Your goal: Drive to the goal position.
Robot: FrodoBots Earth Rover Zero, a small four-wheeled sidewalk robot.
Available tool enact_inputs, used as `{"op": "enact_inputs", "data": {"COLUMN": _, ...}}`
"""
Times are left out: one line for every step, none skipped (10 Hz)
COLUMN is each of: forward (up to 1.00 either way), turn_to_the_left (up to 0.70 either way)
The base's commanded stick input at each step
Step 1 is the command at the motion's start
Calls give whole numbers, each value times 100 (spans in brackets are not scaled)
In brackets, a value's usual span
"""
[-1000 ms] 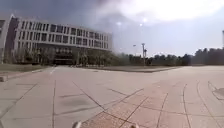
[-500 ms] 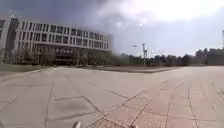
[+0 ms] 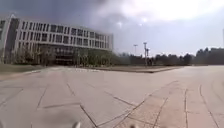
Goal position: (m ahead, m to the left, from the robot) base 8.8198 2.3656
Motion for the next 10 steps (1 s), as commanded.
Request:
{"op": "enact_inputs", "data": {"forward": 70, "turn_to_the_left": 12}}
{"op": "enact_inputs", "data": {"forward": 70, "turn_to_the_left": 1}}
{"op": "enact_inputs", "data": {"forward": 70, "turn_to_the_left": -1}}
{"op": "enact_inputs", "data": {"forward": 70, "turn_to_the_left": -1}}
{"op": "enact_inputs", "data": {"forward": 70, "turn_to_the_left": -1}}
{"op": "enact_inputs", "data": {"forward": 70, "turn_to_the_left": -1}}
{"op": "enact_inputs", "data": {"forward": 70, "turn_to_the_left": -1}}
{"op": "enact_inputs", "data": {"forward": 70, "turn_to_the_left": -1}}
{"op": "enact_inputs", "data": {"forward": 70, "turn_to_the_left": -1}}
{"op": "enact_inputs", "data": {"forward": 70, "turn_to_the_left": -1}}
